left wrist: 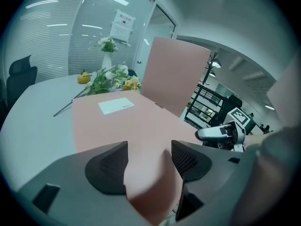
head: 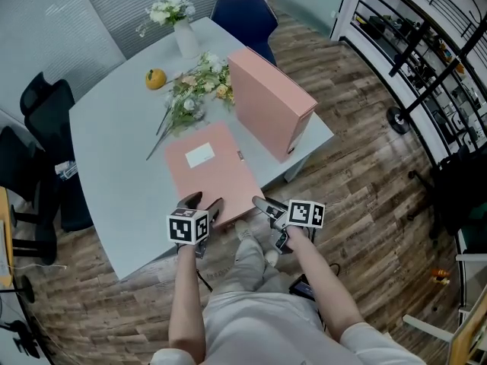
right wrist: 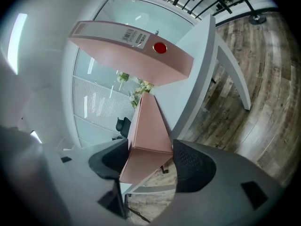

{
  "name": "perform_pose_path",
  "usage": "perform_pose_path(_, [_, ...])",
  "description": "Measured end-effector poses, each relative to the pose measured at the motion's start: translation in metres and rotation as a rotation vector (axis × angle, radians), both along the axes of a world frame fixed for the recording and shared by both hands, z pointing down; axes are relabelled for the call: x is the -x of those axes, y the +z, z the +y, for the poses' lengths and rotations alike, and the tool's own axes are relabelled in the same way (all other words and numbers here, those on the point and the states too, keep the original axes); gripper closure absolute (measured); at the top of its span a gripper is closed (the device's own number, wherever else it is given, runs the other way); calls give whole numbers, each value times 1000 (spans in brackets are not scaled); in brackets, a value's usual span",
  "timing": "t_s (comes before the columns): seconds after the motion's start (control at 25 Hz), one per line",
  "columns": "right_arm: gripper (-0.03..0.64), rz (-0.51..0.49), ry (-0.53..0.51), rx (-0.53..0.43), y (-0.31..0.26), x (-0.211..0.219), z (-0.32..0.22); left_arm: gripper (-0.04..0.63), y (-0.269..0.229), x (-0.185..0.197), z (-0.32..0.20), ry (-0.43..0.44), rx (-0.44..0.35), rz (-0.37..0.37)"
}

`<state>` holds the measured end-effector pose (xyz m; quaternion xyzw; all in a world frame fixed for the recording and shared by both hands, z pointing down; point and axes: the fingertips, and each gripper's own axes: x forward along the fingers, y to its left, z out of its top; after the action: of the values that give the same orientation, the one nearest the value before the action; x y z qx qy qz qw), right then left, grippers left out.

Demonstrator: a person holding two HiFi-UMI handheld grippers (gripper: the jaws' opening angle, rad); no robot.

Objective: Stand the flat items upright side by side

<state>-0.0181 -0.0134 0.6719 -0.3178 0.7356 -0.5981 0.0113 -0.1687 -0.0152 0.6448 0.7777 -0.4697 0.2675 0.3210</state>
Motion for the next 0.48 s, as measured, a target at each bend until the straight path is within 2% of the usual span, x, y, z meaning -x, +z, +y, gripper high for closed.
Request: perform_pose_path(0.48, [311,114,-26,-92,-34,-12,-6,308,-7,-9,-1,7,-7,37])
